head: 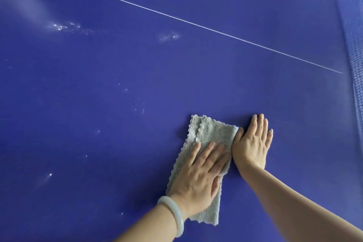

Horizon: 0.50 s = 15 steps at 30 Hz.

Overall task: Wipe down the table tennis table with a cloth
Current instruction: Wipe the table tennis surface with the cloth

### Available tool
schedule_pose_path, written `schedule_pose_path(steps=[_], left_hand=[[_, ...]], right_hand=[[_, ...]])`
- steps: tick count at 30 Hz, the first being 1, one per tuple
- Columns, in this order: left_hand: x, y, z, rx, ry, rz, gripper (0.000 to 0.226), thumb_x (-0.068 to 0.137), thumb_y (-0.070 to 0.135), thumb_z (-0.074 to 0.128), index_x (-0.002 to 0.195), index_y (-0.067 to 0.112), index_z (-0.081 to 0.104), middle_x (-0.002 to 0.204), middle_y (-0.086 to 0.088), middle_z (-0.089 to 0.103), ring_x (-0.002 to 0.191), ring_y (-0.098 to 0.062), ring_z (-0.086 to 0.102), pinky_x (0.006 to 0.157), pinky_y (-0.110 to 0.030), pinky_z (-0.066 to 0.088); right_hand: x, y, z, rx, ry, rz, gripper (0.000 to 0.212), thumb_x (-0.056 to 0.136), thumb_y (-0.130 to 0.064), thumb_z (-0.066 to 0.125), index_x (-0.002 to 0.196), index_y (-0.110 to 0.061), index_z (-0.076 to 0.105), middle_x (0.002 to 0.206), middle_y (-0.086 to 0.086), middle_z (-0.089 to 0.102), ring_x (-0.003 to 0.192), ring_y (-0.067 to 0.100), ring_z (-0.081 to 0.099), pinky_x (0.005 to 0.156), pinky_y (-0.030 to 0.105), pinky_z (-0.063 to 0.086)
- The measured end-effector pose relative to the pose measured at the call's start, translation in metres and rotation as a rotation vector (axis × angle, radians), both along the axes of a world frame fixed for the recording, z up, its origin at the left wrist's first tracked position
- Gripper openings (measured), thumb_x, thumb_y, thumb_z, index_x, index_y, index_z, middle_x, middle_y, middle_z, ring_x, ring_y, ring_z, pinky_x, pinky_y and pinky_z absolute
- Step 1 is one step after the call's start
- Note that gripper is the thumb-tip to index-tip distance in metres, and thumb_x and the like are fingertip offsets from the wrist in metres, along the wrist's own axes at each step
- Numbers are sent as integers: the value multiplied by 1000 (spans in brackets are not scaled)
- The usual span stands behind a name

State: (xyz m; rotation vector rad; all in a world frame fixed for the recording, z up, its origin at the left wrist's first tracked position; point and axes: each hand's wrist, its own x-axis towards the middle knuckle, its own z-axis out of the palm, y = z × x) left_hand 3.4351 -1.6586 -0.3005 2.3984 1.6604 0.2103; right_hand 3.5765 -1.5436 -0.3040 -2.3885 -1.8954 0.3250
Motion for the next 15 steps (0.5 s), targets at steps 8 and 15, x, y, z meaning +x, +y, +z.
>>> schedule_pose_path(steps=[8,15], left_hand=[[-127,69,-2,-24,140,591,57,102,34,22,157,20,16,165,-2,10,152,-23,6,121,-51,8],[12,-35,2,-11,-27,104,58,102,36,30,156,15,22,164,-5,11,152,-27,5,117,-55,18]], right_hand=[[0,-1,-3,-26,-89,27,70,101,-40,25,158,-6,2,167,5,-4,153,18,-9,123,39,-11],[2,-1,-6,-14,-74,44,73,101,-43,29,158,-5,4,167,8,-1,154,20,-7,124,41,-10]])
